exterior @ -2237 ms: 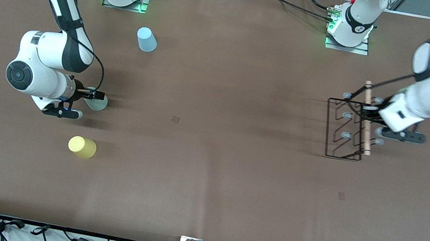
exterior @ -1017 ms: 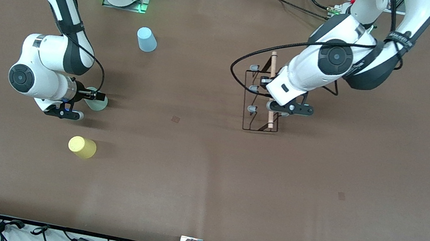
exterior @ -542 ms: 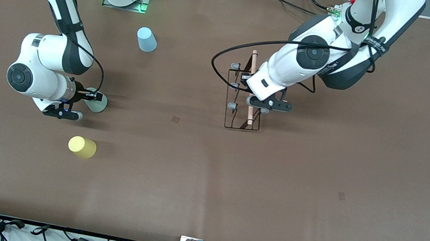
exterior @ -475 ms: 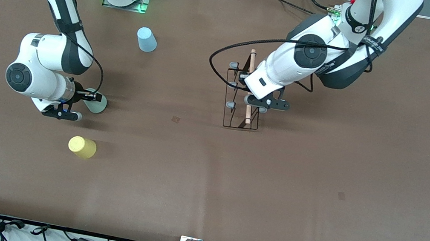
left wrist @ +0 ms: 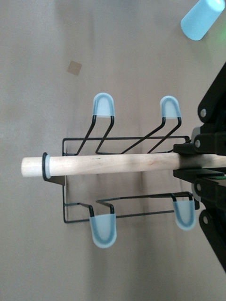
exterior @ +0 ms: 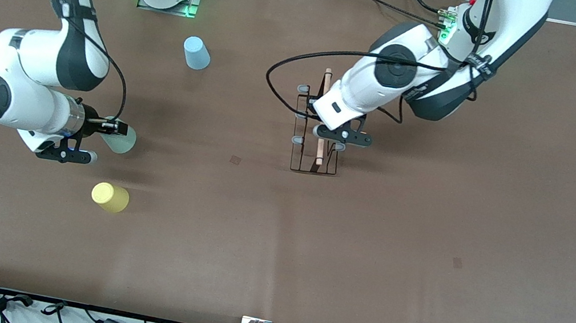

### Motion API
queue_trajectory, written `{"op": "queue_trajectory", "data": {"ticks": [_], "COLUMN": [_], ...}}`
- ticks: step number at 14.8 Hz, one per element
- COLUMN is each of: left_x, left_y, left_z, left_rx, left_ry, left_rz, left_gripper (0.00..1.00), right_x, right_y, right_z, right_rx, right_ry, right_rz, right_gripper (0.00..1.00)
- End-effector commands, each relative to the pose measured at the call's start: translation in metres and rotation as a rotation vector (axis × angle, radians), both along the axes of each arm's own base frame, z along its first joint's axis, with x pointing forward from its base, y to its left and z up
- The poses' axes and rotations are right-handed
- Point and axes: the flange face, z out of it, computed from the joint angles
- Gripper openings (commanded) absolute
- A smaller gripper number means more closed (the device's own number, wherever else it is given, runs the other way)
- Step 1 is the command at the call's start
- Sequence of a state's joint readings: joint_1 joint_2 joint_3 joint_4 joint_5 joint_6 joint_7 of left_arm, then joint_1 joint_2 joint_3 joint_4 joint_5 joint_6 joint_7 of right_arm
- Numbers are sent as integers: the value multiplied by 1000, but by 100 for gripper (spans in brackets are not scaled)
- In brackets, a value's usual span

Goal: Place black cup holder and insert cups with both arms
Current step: 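Move the black rack to mid-table with the left gripper and lower it, then lift the teal cup off the table with the right gripper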

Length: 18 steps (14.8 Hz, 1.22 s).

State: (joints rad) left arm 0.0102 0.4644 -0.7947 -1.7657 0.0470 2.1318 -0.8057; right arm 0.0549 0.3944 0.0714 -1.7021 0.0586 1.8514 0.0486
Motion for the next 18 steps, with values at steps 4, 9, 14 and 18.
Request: {"op": "queue_trajectory", "data": {"ticks": [4,9,14,18], "left_x": [9,10,11,12], "left_y": [-27,-27,-26,-26], "left_z": [-7,-12,-20,-24], "left_rx": [14,6,8,10], "left_ry": [-29,-35,-21,-14], "left_rz": [13,19,22,26], "left_gripper": [1,3,3,8], "right_x": [2,-4,-13,-16], "right_y": [64,103,132,136], "right_z": [36,46,46,44], "right_rx": [32,11,-6,-14], "right_ry": [-4,-20,-16,-1], "right_rz": [72,28,3,-3], "right_gripper": [29,29,29,29]}}
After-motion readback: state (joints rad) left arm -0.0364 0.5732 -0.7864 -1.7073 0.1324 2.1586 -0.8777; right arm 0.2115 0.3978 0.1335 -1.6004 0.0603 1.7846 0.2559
